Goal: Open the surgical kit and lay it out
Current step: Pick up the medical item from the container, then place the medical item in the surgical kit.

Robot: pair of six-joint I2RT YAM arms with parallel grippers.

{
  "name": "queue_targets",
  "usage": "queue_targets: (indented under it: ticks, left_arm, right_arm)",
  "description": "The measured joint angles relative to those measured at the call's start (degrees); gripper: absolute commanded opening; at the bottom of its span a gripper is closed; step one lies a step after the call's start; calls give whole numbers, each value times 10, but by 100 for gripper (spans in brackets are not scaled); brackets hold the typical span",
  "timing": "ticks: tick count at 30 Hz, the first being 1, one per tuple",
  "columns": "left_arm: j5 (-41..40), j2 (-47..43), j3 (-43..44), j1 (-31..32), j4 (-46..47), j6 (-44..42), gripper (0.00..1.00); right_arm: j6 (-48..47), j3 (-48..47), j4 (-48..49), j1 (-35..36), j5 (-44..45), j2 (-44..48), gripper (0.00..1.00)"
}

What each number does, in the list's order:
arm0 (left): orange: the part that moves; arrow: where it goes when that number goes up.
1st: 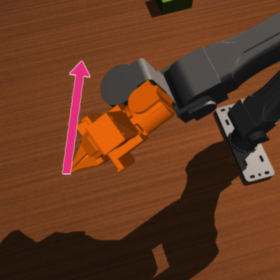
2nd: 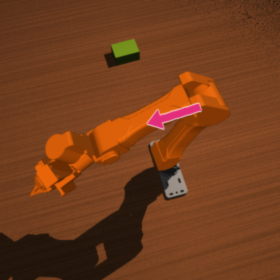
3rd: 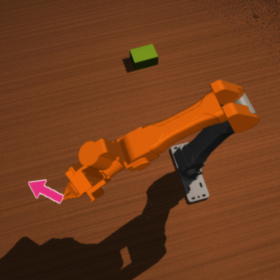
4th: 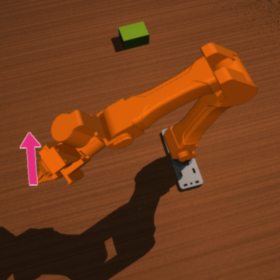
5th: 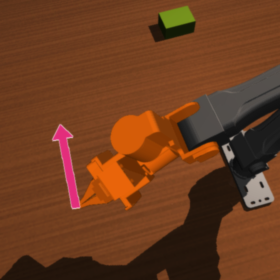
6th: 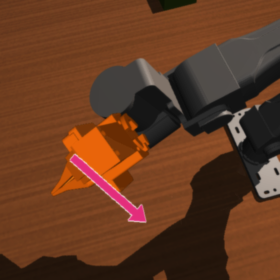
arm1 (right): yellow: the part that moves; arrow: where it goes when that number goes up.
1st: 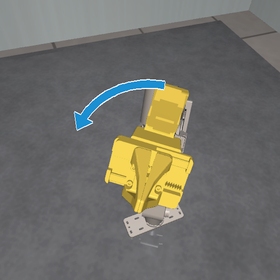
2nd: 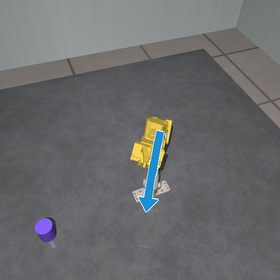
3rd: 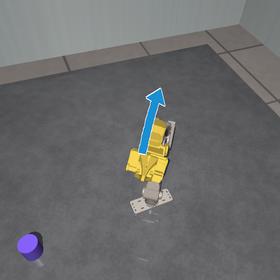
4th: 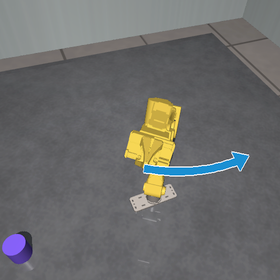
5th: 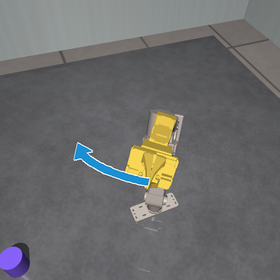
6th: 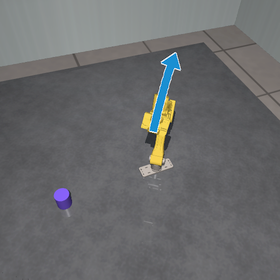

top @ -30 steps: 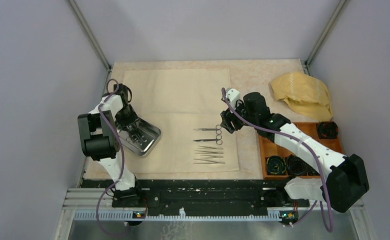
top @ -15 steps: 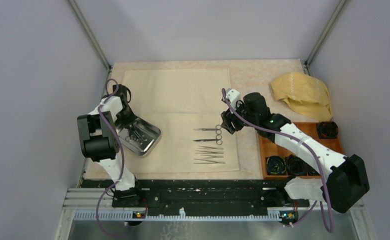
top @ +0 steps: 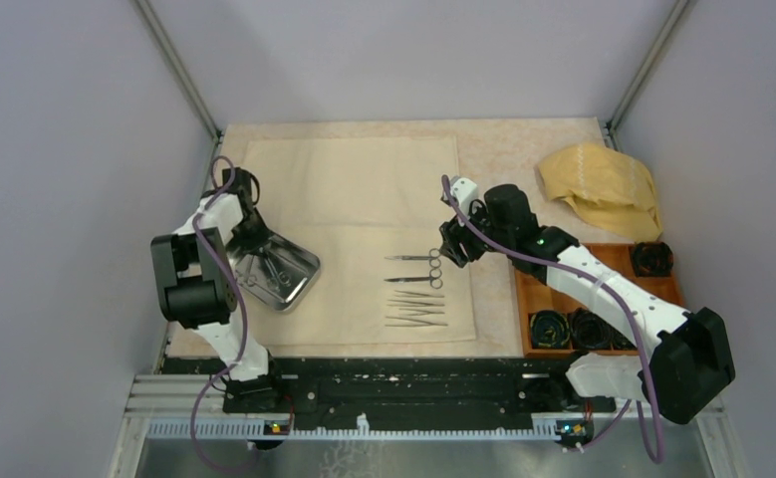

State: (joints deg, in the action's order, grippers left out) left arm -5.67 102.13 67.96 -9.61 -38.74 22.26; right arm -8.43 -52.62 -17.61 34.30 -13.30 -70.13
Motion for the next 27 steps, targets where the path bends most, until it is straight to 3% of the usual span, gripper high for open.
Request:
queue_targets:
  ticks: [10,16,21,27]
  left_arm:
    - [68,-150,-4,0,-22,2,0]
    - [178,-242,-15,3,-8,19,0]
    - [329,-276,-68,40,77,65,0]
    - [471,-281,-77,153,218,119,0]
  right_arm:
    - [36,0,4,0,-12,0,58]
    - [84,0,22,0,-29,0,59]
    - [136,-21,40,-1,-80,-21,56]
    - [222,-45,114,-1,-199,-49,55]
